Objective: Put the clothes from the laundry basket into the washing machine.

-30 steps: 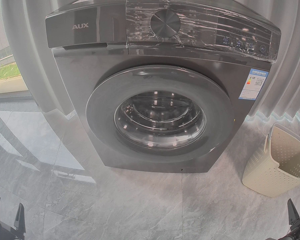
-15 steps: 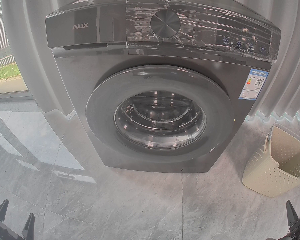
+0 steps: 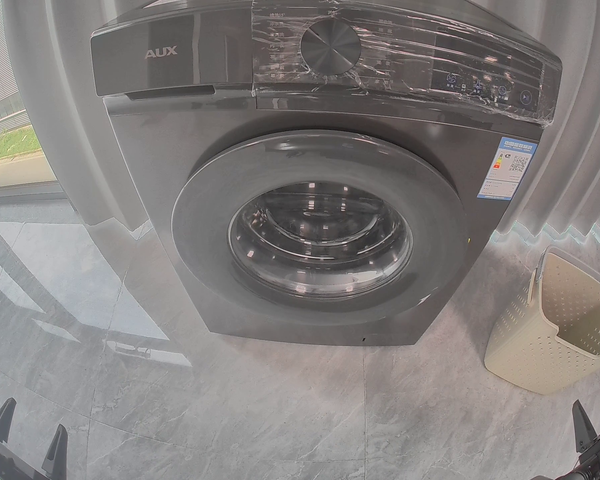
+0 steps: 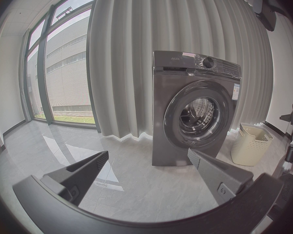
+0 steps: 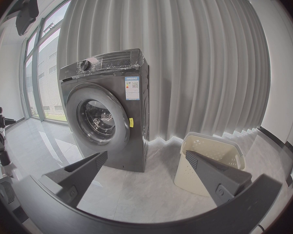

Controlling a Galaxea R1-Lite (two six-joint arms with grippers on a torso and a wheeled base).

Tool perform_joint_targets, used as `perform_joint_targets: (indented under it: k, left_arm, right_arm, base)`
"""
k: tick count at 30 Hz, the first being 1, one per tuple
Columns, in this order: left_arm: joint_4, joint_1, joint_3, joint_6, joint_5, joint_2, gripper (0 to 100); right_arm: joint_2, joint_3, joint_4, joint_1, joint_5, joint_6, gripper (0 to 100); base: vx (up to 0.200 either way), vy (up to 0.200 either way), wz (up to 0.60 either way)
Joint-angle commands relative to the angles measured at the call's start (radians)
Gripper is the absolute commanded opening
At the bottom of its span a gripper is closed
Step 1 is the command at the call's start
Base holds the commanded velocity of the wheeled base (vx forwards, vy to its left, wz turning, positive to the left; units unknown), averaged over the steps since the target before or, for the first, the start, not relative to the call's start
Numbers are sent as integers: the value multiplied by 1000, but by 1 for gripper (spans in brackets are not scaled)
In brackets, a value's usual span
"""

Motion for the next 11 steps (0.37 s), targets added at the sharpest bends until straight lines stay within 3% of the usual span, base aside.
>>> perform_joint_targets:
  k: [1,11]
  left_arm:
    - [0,0,16,0,0,-10,100]
    - [0,0,16,0,0,-10,100]
  right_arm:
    - [2,18,-1,1,0,2,100]
    - [2,18,-1,1,-13,6,100]
  base:
    - [0,0,0]
    - [0,0,0]
